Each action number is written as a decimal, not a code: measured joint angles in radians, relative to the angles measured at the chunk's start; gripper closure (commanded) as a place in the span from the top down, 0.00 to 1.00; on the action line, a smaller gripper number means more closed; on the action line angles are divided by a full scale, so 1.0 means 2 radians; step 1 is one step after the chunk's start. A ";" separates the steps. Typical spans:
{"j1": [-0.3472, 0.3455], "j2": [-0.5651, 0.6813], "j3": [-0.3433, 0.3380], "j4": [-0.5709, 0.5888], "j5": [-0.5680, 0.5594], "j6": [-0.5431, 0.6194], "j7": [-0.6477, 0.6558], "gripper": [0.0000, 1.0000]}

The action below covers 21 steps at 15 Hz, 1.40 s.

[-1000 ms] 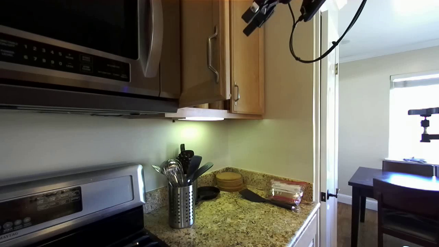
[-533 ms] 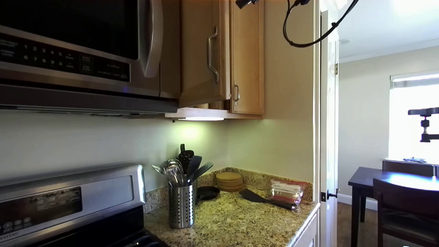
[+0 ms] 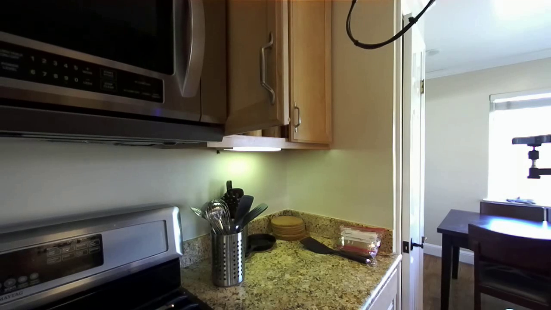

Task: Close the open upper cabinet door

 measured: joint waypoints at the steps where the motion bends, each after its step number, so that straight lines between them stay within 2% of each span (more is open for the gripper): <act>1: -0.004 0.004 0.008 0.000 -0.006 0.012 0.006 1.00; 10: -0.059 0.019 0.060 0.001 -0.142 0.082 0.091 1.00; 14: -0.082 0.020 0.069 0.000 -0.196 0.080 0.124 1.00; 21: -0.101 0.005 0.076 -0.003 -0.249 0.046 0.165 1.00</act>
